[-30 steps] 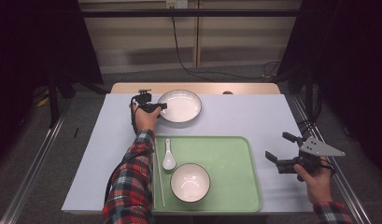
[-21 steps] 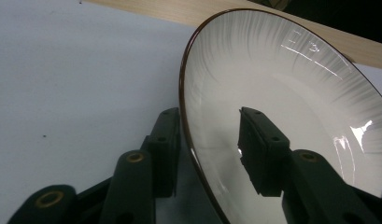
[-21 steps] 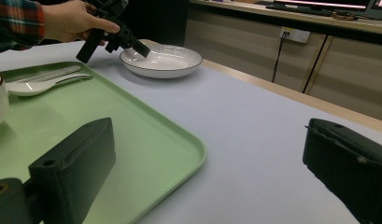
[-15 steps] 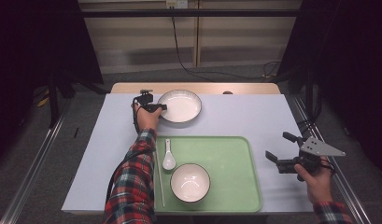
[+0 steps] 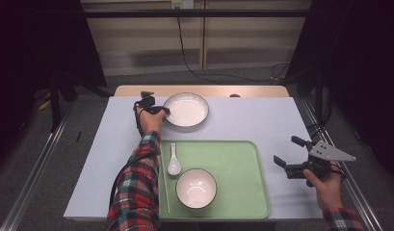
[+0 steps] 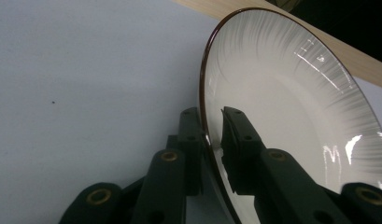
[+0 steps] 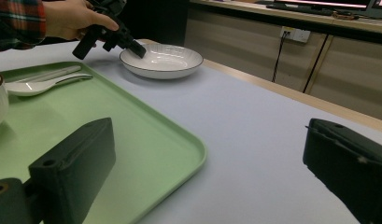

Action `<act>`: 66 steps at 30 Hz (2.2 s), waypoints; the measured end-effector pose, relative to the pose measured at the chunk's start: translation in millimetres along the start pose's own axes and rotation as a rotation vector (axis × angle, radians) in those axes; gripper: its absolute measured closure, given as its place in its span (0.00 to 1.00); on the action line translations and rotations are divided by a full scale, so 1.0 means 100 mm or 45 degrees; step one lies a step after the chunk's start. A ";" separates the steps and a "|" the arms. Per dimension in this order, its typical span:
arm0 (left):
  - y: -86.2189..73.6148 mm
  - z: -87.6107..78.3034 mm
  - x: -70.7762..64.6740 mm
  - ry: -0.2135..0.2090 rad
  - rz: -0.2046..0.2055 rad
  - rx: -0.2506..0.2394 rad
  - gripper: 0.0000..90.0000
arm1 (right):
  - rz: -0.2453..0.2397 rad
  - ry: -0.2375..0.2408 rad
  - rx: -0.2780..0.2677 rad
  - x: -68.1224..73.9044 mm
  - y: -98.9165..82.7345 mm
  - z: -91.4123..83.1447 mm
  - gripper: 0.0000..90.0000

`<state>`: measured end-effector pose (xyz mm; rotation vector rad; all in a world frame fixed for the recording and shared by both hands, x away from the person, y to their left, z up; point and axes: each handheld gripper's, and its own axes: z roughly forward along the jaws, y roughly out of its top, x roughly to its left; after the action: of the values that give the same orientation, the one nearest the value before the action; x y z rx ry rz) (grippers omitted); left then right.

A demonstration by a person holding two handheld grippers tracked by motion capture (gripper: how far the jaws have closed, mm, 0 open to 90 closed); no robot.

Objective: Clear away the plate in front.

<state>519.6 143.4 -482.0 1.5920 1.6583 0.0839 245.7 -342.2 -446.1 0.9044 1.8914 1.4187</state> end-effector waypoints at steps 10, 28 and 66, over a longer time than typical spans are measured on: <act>0.08 -0.10 -0.10 -0.085 -0.010 -0.064 0.95 | -0.014 -0.014 0.009 0.01 -0.01 -0.02 0.02; 0.22 -0.35 -0.31 -0.145 0.131 0.008 0.94 | -0.039 -0.002 0.055 0.09 0.14 0.26 0.00; -0.17 -0.72 -1.16 -0.456 0.502 0.123 0.94 | 0.286 0.113 0.145 0.06 0.32 1.26 0.05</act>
<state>449.1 74.5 -386.7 1.8651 1.0773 -0.0770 347.1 -260.4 -447.4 1.1571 2.0036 1.5147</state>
